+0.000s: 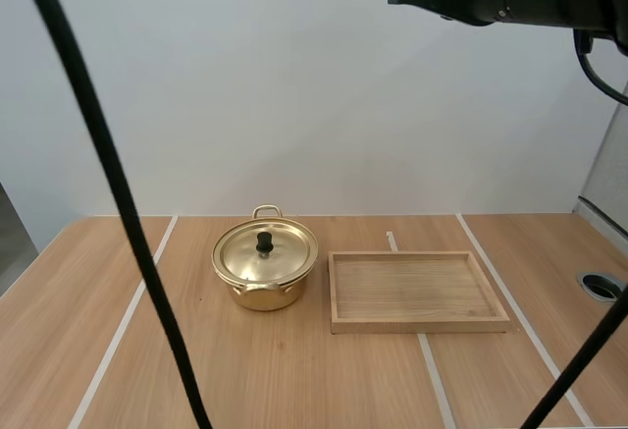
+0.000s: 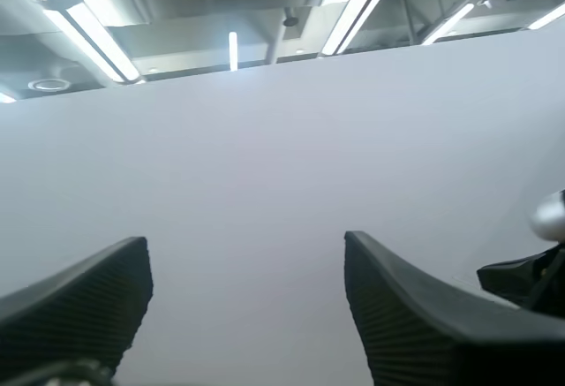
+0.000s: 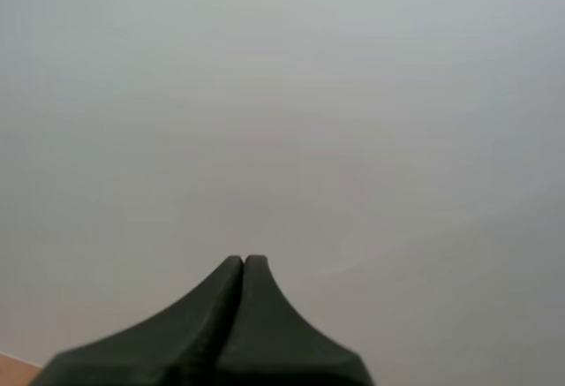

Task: Open the pot, put the pineapple inside, and close it

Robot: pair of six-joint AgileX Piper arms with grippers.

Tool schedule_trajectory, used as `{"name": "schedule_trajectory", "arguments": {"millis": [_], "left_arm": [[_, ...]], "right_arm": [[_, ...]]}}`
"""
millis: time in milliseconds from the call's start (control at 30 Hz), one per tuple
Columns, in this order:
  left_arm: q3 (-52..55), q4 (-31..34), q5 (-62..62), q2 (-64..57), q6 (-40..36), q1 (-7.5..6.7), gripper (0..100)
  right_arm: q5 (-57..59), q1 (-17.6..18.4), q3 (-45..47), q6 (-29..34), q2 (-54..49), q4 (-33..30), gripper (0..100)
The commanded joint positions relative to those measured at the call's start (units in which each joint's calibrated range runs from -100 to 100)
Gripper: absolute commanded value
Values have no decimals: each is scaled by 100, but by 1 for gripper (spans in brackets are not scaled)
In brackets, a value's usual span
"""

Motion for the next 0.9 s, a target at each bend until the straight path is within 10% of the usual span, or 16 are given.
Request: {"name": "schedule_trajectory", "arguments": {"millis": [0, 200, 367, 633, 867], "left_arm": [[564, 1020, 95, -521, -764, -5, 100], [1850, 2426, -444, -1456, -1555, -5, 100], [2888, 2695, -562, -1800, -2207, -5, 100], [3784, 3541, -500, -1841, -2727, -422, 100], [4332, 4409, 155, -1841, -3375, -467, 100]], "right_arm": [[311, -15, 15, -430, -337, 400, 0], [-337, -15, 840, -1024, -1263, 1282, 0], [148, -15, 2640, -3161, -2688, 3020, 0], [250, -15, 5019, -3300, -3851, 2965, 0], [-387, -15, 5707, -3252, -3884, 2669, 0]]}}
